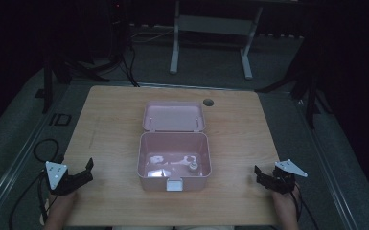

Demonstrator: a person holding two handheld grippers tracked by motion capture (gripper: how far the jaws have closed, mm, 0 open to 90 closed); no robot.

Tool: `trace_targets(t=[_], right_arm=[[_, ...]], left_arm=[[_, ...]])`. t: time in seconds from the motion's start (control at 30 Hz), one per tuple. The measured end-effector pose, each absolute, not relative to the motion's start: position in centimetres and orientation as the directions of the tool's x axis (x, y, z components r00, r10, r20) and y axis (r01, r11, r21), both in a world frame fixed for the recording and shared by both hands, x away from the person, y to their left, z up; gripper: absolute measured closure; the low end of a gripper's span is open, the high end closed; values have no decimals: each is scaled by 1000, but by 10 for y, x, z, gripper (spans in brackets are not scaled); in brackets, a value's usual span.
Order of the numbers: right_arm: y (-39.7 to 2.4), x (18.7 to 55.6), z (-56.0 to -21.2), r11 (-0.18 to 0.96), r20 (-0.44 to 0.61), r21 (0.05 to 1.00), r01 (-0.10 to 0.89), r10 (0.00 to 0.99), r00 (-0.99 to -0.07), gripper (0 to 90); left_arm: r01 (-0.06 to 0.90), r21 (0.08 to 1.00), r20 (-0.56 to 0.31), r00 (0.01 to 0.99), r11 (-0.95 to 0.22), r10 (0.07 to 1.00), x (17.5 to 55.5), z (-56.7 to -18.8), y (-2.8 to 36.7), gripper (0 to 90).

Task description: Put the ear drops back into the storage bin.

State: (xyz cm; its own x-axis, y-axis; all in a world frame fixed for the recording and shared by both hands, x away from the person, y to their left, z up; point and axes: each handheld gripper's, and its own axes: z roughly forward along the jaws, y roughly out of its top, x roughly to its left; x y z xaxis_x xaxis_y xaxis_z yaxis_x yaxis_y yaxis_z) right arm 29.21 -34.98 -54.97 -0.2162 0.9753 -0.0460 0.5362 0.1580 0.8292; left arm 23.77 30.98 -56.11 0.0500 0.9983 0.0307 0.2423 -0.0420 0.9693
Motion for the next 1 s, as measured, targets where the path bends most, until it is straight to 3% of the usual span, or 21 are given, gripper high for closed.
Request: trace_targets(t=[0.1,0.37,1.0], right_arm=[[-350,288,-550,124,-51,848,516,987,-153,137],[-356,284,-550,86,-39,860,504,994,-103,138],[-360,285,-552,60,-20,860,507,996,-85,139]], left_arm=[[242,969,30,50,-42,998,238,-561,310,3],[242,970,30,48,-40,998,238,-561,310,3],[245,969,30,42,-39,999,238,-561,310,3]])
